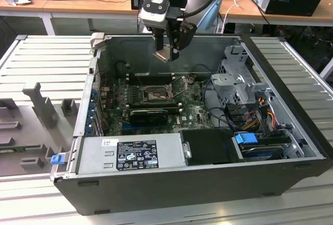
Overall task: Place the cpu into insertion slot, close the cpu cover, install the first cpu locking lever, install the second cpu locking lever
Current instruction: 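Place the cpu into insertion slot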
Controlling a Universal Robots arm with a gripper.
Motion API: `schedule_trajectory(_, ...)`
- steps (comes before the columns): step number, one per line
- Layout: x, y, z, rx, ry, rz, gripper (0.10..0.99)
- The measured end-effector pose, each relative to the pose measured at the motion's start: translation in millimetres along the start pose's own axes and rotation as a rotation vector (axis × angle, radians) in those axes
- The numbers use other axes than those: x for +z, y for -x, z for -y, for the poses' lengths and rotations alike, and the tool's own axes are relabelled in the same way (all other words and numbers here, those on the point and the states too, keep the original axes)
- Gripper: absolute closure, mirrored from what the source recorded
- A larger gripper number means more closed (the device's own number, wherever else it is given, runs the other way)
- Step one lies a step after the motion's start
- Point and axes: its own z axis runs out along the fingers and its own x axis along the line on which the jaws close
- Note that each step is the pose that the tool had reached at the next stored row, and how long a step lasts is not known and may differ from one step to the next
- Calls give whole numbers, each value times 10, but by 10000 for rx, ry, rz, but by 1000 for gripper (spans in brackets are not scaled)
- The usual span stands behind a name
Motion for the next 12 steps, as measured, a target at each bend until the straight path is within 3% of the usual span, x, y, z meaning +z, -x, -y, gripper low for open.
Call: schedule_trajectory(12, 3, 0, 0, 1325, 18, 109, 557)
